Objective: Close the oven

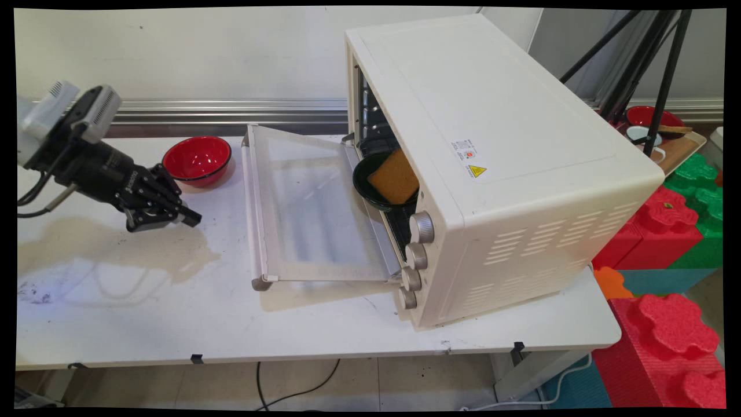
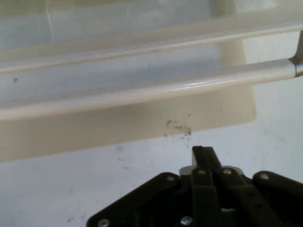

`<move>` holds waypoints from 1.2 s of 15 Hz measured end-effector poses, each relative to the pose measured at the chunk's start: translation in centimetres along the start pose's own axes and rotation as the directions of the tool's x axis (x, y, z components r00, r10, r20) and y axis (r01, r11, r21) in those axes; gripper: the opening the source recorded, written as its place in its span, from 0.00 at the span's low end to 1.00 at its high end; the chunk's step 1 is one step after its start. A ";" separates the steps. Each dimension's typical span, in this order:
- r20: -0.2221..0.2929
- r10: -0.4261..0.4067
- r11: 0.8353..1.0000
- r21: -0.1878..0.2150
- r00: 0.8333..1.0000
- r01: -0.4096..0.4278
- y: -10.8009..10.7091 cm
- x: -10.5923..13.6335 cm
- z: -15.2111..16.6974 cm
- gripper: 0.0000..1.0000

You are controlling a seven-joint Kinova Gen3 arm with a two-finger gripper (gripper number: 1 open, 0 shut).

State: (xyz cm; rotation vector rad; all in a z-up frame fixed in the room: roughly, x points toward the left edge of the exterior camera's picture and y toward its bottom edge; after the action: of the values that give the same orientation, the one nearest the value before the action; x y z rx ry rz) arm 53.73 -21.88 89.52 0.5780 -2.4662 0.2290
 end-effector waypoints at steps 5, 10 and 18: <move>0.014 -0.001 1.000 -0.014 1.000 0.002 0.4 0.4 2.0 0.00; 0.029 -0.021 1.000 -0.008 0.999 0.021 0.4 0.9 4.8 0.00; 0.035 -0.055 0.998 0.011 0.998 0.054 -0.1 1.3 8.8 0.00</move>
State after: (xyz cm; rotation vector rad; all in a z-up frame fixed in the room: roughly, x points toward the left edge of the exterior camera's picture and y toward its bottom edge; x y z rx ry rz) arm 48.33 -24.95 83.20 0.6580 -2.4810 0.2107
